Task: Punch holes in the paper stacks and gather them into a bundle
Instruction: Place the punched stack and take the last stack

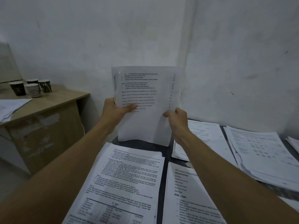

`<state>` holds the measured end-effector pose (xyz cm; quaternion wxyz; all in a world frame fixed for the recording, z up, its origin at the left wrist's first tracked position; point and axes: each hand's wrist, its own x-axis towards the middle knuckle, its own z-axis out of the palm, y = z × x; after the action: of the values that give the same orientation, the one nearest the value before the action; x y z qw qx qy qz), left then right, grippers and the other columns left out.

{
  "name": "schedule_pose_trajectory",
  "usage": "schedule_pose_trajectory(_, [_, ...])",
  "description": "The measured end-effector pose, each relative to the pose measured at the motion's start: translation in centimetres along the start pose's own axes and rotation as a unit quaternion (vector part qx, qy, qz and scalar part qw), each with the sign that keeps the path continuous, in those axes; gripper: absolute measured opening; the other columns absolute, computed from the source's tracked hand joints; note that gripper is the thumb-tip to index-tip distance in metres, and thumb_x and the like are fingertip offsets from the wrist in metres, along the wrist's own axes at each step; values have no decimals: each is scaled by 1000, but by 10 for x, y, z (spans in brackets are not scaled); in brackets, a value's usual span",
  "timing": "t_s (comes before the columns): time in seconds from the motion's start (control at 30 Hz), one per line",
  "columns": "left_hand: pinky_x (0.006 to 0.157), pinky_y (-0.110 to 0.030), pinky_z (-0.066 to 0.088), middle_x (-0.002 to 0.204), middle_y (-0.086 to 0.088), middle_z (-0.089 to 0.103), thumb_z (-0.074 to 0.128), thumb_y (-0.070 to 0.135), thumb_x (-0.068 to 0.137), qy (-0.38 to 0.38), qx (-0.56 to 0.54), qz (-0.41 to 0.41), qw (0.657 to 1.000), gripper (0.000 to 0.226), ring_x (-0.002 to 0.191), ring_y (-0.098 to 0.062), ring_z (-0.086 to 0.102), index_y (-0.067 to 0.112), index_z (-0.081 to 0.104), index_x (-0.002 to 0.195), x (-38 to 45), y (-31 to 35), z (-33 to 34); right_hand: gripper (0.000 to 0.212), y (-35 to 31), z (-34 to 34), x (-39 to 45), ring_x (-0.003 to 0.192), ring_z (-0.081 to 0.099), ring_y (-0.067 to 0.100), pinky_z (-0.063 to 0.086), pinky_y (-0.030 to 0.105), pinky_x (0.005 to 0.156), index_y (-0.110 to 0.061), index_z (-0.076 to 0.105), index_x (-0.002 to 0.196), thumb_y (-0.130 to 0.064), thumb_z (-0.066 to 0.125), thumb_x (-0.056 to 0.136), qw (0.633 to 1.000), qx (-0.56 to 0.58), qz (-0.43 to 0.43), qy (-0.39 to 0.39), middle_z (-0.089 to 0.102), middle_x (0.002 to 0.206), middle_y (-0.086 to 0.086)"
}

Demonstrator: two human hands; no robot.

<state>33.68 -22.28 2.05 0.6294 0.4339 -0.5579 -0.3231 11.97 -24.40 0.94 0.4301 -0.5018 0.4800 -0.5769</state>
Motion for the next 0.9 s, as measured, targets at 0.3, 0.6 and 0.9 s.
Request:
schedule_pose_trajectory(0.3, [68, -17, 58, 94, 18, 74, 84, 19, 76, 7, 25, 52, 998, 30, 85, 0, 72, 24, 72, 103, 8, 29, 19, 18, -22, -22, 1, 91, 64, 13, 53, 21, 69, -24, 67, 102, -11, 69, 90, 999, 7, -38, -22, 68, 104, -8])
schedule_pose_trajectory(0.6, [70, -22, 59, 100, 4, 78, 88, 23, 67, -83, -48, 49, 994, 37, 88, -13, 75, 21, 75, 101, -10, 82, 89, 12, -79, -129, -29, 90, 73, 18, 60, 34, 75, -27, 73, 96, -18, 73, 88, 996, 2, -82, -16, 76, 99, -7])
schedule_pose_trajectory(0.9, [74, -34, 62, 101, 1, 78, 88, 19, 73, -180, -119, 26, 976, 33, 89, -22, 76, 19, 76, 104, -79, 109, 258, 15, -112, -313, -111, 94, 73, 25, 58, 45, 87, -22, 73, 97, -11, 73, 87, 992, -26, -83, 86, 76, 103, 0])
